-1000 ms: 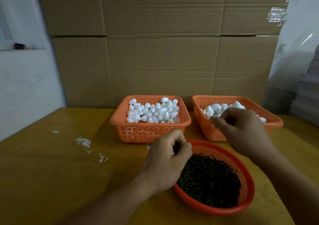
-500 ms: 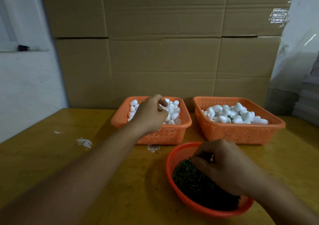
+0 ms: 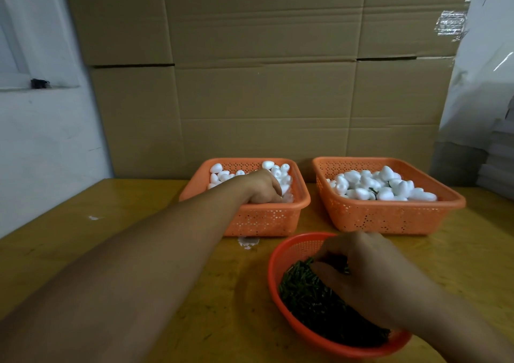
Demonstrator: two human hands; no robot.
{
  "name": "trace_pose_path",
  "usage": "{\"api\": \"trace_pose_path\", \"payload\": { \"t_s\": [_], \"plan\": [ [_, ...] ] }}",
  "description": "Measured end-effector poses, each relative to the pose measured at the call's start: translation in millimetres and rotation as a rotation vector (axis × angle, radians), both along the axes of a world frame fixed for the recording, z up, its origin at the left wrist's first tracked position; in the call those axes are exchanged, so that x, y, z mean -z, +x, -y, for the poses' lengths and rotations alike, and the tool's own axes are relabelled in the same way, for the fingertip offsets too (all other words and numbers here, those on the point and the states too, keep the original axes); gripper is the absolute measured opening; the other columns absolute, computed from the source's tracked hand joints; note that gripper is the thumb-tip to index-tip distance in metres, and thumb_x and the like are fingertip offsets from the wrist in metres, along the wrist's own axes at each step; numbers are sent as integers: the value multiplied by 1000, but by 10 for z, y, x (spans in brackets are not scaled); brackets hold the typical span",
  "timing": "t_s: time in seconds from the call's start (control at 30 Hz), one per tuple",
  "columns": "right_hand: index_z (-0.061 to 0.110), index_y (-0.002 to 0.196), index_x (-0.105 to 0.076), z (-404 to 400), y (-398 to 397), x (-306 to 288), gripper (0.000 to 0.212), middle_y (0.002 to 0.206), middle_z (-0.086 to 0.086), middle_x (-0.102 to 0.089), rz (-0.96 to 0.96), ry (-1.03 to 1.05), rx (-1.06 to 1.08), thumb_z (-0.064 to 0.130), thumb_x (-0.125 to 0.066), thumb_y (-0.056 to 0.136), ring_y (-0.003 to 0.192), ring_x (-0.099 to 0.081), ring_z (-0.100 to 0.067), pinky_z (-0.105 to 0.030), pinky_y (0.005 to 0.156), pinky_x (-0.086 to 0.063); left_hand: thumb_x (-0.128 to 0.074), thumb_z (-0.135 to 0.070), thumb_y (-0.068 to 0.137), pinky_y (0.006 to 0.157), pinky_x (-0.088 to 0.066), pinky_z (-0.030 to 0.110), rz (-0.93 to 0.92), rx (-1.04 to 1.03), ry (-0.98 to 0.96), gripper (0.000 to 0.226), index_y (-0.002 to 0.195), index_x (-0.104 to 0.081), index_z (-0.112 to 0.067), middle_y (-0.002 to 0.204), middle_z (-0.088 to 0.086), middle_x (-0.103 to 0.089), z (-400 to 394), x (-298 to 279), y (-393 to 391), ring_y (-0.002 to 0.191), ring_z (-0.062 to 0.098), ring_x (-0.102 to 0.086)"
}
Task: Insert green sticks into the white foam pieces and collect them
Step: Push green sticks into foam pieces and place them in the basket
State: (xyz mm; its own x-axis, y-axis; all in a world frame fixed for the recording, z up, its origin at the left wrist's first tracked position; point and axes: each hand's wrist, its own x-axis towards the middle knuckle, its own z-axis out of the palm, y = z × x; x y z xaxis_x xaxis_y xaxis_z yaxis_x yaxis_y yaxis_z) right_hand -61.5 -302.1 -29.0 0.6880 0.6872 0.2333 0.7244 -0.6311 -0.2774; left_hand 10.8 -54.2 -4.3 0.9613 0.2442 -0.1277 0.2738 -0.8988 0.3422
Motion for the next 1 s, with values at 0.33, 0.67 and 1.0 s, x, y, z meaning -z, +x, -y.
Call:
{"api": "trace_pose_path", "payload": {
  "t_s": [0.33, 0.67, 1.0],
  "plan": [
    [40, 93, -68, -5, -15, -15, 17, 82, 18, -69, -16, -52, 19, 54, -60, 89, 77, -64, -6, -33, 73, -55, -61, -43, 94, 111, -35, 51, -78, 32, 170, 51, 143, -51, -32, 152, -1, -40, 117, -24, 123, 136, 31, -41],
    [39, 100, -67, -16, -39, -30, 23, 87, 16, -69, -27, -116, 48, 57, -57, 89, 82, -64, -6, -33, 77, -55, -63, -27, 97, 110, -42, 52, -143, 34, 164, 55, 149, -44, -25, 154, 4, -39, 174, -103, 75, 135, 32, -45],
    [38, 89, -71, 63, 18, -77, 37, 82, 10, -67, -148, -307, 91, 71, -68, 74, 77, -65, -6, -30, 73, -59, -64, -7, 93, 94, -54, 42, 356, 37, -240, 22, 111, -68, -19, 111, 4, -70, 83, -103, -28, 104, 23, -65]
  ]
}}
